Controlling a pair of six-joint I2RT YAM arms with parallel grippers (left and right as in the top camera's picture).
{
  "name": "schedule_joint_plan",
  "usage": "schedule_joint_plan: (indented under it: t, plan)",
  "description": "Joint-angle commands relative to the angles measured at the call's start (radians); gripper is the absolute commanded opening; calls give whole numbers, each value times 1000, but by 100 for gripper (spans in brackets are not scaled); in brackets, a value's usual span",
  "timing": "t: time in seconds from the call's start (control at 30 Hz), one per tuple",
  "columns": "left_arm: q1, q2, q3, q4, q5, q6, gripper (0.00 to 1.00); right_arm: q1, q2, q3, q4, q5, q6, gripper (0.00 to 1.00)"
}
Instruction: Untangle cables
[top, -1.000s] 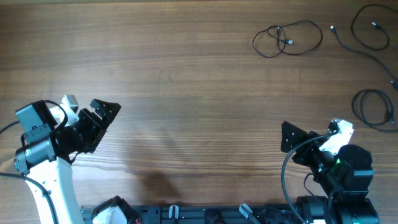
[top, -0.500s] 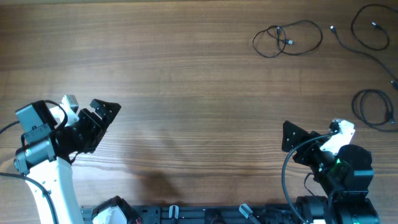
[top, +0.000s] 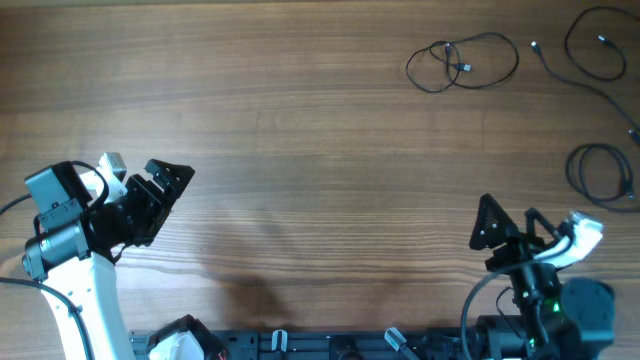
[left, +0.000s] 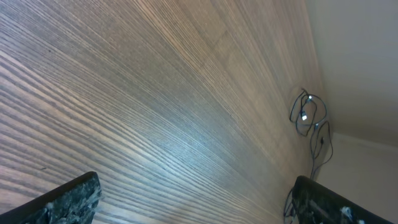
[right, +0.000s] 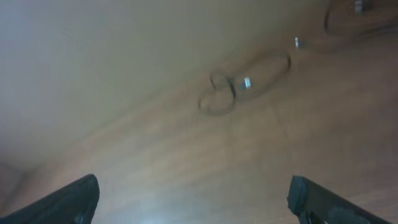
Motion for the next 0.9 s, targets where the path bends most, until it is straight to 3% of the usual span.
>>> schedule_joint_plan:
  t: [0.0,0.47,0.67,0.87]
  plan:
    - [3,4,5,2,-2,-5,100,-23,-77,-57,85,48,-40,100]
    - [3,4,5,2,-2,-5,100,-26,-105,-378,572,59,-75,100]
    - [3,4,5,3,-2,-5,100,-26,-105,-467,623,142,42,100]
    - [3,4,5,3,-2,-5,100,-26,-105,-509,645,143,17,100]
